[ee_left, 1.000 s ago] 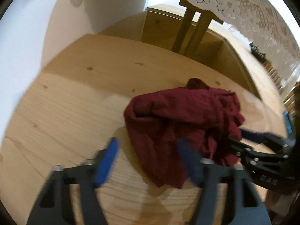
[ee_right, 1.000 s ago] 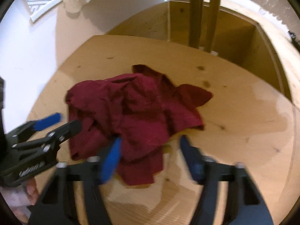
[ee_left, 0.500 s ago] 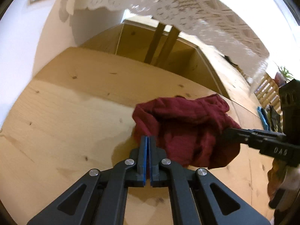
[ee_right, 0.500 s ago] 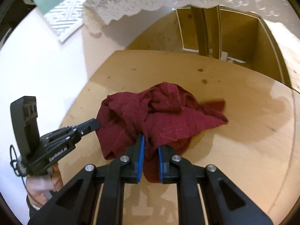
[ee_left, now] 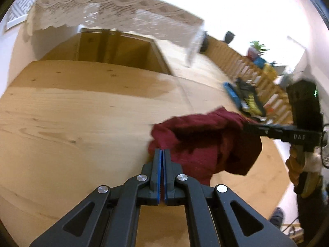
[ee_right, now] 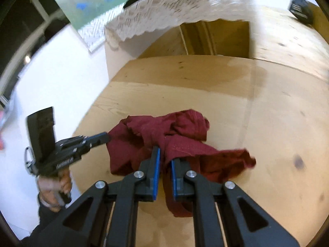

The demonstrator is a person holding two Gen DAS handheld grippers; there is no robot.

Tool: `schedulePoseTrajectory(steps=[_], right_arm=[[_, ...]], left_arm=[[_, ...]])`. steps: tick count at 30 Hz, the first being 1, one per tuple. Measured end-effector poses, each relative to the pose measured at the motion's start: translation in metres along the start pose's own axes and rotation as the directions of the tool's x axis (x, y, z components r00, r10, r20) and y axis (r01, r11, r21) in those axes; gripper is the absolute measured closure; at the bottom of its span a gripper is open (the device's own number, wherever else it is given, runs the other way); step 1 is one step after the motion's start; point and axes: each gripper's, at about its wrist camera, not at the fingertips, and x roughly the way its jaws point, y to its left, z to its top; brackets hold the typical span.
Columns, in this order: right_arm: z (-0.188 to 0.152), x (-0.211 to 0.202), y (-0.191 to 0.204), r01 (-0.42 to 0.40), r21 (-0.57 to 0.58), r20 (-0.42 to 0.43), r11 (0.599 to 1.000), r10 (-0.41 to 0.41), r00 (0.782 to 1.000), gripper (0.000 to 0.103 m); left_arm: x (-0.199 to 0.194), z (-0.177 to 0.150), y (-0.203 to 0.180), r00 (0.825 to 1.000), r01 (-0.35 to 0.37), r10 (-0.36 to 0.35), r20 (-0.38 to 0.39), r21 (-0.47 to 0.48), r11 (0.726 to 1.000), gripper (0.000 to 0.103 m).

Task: Fold clothes
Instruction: 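Lift the red cloth with both grippers and shake it out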

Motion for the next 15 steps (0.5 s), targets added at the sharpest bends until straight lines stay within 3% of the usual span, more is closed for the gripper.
schedulePoseTrajectory(steps=[6, 8, 11, 13, 15], right_arm=[[-0.059, -0.109, -0.045, 0.002, 0.071, 0.116, 0.997, -0.010, 0.993, 0.093], [-0.065, -0.113, -0.071, 0.058, 0.112, 0.117, 0.992, -0.071, 0.991, 0.093], [-0.073, -0.093, -0.120, 0.136, 0.220, 0.041, 0.966, -0.148, 0.988, 0.093], [-0.083, -0.084, -0.144, 0.160, 0.256, 0.022, 0.953, -0.172, 0.985, 0.093], [-0.093, -0.084, -0.161, 0.149, 0.295, 0.027, 0.944, -0.165, 0.986, 0.093]], left_arm=[[-0.020, -0.003, -0.059, 0.999, 0.050, -0.051, 0.010, 0.045, 0.998, 0.102], [-0.019, -0.005, -0.080, 0.998, 0.069, -0.068, -0.006, 0.062, 0.996, 0.103], [0.015, -0.018, -0.117, 0.990, 0.105, -0.095, -0.103, 0.096, 0.990, 0.101], [0.036, -0.038, -0.149, 0.980, 0.138, -0.116, -0.162, 0.132, 0.982, 0.085], [0.054, -0.060, -0.183, 0.968, 0.169, -0.129, -0.215, 0.179, 0.969, 0.058]])
